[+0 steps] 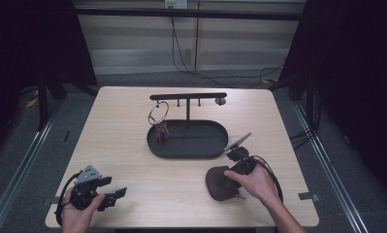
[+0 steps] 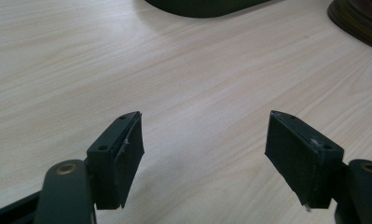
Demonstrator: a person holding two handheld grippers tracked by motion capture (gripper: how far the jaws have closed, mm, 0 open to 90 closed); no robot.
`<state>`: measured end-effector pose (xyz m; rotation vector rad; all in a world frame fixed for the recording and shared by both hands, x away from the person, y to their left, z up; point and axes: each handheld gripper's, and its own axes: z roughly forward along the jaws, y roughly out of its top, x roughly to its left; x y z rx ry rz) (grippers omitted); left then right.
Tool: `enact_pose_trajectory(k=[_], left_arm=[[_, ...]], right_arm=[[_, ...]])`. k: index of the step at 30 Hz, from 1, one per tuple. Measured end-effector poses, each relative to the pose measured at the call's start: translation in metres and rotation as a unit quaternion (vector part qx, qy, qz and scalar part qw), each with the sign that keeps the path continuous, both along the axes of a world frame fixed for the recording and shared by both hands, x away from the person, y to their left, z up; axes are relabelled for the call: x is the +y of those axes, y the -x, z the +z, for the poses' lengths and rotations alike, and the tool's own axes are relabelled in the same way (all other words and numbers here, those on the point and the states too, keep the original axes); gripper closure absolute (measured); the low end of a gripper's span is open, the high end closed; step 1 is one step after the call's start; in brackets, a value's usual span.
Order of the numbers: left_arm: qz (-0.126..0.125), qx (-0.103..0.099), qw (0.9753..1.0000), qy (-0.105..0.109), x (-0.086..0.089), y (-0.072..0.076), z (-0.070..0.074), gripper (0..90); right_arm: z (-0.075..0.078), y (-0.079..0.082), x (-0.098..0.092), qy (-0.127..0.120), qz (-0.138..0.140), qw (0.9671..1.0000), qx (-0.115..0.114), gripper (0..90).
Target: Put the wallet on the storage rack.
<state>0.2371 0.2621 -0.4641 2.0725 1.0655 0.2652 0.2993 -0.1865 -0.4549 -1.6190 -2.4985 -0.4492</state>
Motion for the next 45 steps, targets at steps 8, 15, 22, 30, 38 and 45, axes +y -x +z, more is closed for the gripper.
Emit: enact_pose_trajectory(k=[8,15,22,30,38,45], left_arm=[[0.005,-0.001,1.0000,0.003,0.002,0.000,0.000,27.7],[0.004,-0.003,1.0000,0.006,0.002,0.001,0.000,27.6],[0.000,0.000,1.0000,0.004,0.002,0.001,0.001,27.7],[-0.004,-0.003,0.9999,0.014,0.001,0.000,0.000,27.0],[-0.007,-0.002,0.9999,0.013,0.002,0.000,0.000,26.7],[-0.008,-0.002,0.9999,0.012,0.002,0.001,0.001,26.7]], right_arm=[[-0.009,-0.004,0.004,-0.018,-0.012,0.9997,0.007,20.5],[-0.016,-0.009,0.001,-0.033,-0.025,0.9984,0.039,19.9],[-0.015,-0.009,0.002,-0.035,-0.026,0.9981,0.043,24.9],[-0.008,-0.012,-0.009,-0.069,-0.053,0.9956,0.034,44.2],[0.010,-0.014,0.001,-0.047,-0.036,0.9982,0.015,55.3],[0.024,-0.012,0.016,-0.007,-0.020,0.9998,0.000,58.1]])
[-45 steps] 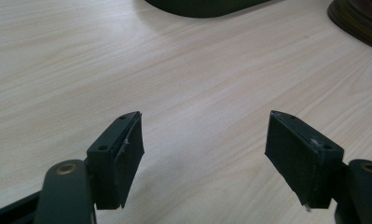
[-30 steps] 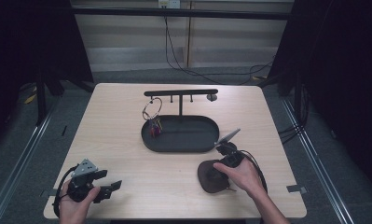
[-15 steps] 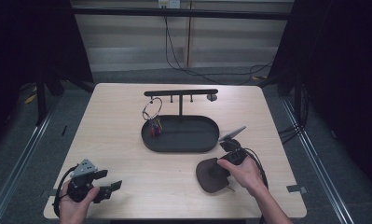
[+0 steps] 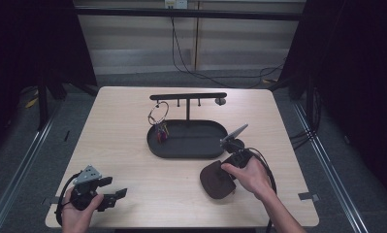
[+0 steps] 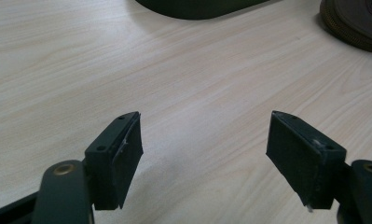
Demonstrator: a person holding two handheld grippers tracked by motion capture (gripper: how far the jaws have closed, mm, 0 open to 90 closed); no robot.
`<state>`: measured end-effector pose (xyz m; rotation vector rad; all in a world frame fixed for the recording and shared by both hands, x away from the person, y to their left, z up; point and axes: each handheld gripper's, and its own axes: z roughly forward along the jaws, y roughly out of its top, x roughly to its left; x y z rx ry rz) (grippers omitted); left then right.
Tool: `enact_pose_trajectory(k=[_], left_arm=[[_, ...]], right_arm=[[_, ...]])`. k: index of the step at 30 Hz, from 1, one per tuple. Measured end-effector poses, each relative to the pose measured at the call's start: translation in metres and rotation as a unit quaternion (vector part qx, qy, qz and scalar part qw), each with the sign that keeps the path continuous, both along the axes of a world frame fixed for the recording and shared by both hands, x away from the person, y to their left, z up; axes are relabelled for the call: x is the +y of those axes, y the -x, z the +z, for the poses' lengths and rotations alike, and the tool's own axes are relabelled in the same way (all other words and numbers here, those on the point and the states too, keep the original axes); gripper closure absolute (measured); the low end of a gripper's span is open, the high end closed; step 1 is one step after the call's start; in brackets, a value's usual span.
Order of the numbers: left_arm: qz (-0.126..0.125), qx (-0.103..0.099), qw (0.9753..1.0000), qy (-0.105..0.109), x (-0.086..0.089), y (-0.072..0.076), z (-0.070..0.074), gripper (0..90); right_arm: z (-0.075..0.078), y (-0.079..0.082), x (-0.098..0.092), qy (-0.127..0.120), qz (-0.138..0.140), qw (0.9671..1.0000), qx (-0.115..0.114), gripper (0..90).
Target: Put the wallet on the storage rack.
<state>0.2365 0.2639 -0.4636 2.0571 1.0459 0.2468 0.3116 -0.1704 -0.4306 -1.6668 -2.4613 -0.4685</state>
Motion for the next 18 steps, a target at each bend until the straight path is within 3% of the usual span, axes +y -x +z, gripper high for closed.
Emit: enact_pose_trajectory(k=[3,5,7,11,18], left_arm=[[0.001,0.000,1.0000,0.001,0.001,0.000,0.000,26.7],[0.001,0.001,1.0000,0.003,0.000,-0.001,0.000,26.6],[0.001,0.001,1.0000,0.003,0.000,-0.001,0.000,26.7],[0.000,0.001,1.0000,0.002,0.000,-0.001,0.000,26.7],[-0.004,-0.001,1.0000,0.000,0.000,-0.001,0.000,25.5]], right_arm=[[0.006,0.001,0.004,0.004,0.004,0.9999,-0.010,60.9],[0.011,0.002,0.005,0.019,0.005,0.9997,-0.018,61.1],[0.014,0.001,0.004,0.018,0.005,0.9997,-0.016,62.5],[0.017,0.000,0.005,0.041,0.007,0.9990,-0.016,62.6],[0.026,0.000,0.003,0.063,0.011,0.9974,-0.034,62.7]])
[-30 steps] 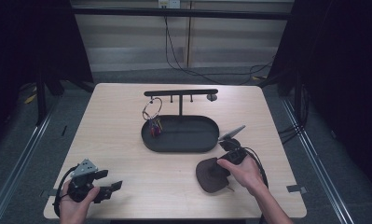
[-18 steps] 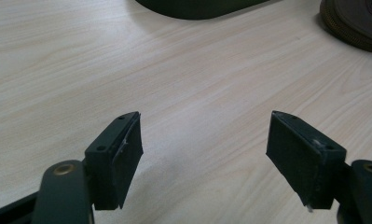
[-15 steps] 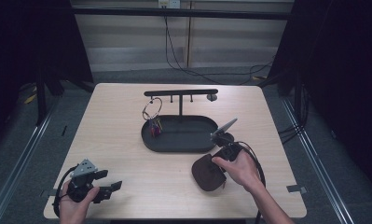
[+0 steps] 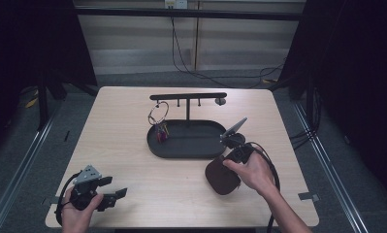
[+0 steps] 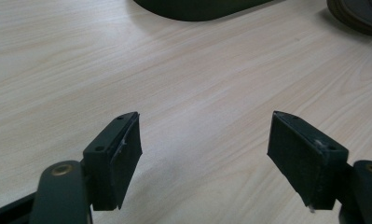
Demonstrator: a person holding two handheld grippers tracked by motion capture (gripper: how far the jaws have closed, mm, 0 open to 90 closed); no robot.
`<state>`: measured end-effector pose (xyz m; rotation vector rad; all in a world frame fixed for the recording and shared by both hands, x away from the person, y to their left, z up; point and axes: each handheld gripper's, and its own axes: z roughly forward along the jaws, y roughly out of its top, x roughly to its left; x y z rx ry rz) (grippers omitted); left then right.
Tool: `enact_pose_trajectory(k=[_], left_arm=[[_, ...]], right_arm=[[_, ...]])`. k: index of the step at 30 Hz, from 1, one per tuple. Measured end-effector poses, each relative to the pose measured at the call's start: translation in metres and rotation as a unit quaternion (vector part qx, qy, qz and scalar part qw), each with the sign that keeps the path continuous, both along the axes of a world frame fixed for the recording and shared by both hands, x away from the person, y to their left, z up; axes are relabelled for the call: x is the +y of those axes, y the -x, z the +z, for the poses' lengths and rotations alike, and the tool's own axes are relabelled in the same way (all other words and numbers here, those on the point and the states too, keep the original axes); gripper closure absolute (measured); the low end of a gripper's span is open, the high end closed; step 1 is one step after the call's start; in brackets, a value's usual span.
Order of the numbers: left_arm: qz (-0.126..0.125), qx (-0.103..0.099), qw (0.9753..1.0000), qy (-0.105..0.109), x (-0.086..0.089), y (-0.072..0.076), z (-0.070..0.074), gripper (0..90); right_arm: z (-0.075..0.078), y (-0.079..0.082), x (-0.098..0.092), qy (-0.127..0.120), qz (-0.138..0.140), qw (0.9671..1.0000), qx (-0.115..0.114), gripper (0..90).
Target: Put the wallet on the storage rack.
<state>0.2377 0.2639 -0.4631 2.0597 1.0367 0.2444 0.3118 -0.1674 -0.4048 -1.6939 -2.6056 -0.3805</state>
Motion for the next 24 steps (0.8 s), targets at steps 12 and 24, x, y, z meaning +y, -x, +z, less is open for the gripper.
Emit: enact_pose_trajectory(k=[12,24], left_arm=[[0.003,0.002,1.0000,0.005,-0.001,-0.001,0.000,22.4],[0.001,0.005,0.9999,0.010,-0.002,0.000,-0.001,21.9]], right_arm=[[0.018,-0.003,-0.007,0.001,-0.005,1.0000,-0.001,62.7],[0.030,-0.007,-0.007,0.010,0.005,0.9999,-0.001,62.7]])
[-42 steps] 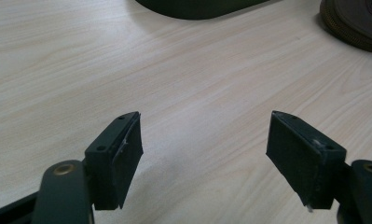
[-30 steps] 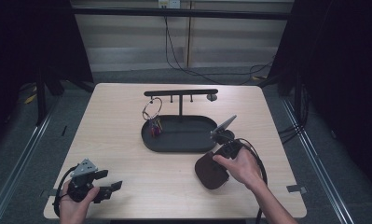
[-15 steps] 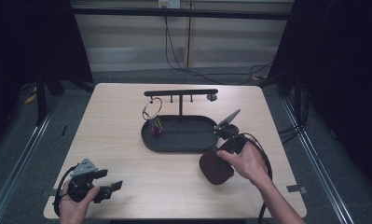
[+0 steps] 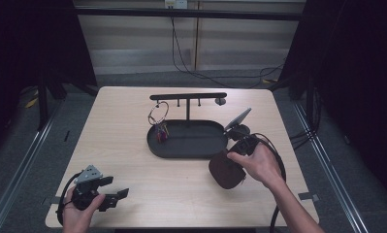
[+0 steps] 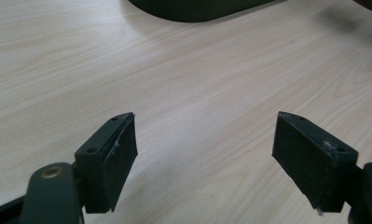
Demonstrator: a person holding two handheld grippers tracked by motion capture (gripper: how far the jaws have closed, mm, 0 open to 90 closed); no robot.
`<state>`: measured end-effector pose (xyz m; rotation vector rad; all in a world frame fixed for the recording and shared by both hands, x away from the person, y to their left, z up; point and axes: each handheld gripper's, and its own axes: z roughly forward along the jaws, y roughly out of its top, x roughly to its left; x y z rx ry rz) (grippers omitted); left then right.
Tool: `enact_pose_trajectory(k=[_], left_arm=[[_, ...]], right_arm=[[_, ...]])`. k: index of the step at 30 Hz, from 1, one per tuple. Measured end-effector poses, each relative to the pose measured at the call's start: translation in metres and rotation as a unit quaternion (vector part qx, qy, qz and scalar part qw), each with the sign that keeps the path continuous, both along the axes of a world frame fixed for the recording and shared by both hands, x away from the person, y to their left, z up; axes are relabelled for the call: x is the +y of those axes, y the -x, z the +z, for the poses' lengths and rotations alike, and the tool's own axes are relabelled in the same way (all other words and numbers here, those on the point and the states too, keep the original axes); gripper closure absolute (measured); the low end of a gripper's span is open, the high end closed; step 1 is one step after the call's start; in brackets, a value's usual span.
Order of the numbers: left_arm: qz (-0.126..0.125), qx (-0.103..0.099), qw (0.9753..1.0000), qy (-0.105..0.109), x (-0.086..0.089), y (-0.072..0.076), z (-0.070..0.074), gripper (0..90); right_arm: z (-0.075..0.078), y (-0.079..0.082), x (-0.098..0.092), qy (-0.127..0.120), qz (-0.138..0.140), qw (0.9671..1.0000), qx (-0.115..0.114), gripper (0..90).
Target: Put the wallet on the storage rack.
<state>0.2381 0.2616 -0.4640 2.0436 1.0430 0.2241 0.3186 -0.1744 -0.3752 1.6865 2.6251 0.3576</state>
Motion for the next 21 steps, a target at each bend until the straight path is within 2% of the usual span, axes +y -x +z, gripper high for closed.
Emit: enact_pose_trajectory(k=[4,8,11,21], left_arm=[[0.001,-0.001,1.0000,-0.006,0.001,0.000,0.000,22.0],[0.002,-0.003,1.0000,0.000,-0.002,0.000,0.001,21.9],[-0.007,-0.001,1.0000,-0.006,-0.003,0.000,0.000,21.9],[-0.002,0.003,1.0000,-0.001,-0.001,0.000,0.000,21.9]], right_arm=[[0.007,-0.003,0.000,-0.003,-0.002,1.0000,-0.004,62.6],[0.013,-0.007,-0.001,0.003,-0.002,1.0000,-0.007,62.5],[0.017,-0.010,-0.001,0.000,-0.006,1.0000,-0.004,62.6],[0.033,-0.024,-0.003,-0.003,-0.015,0.9998,-0.014,62.5]])
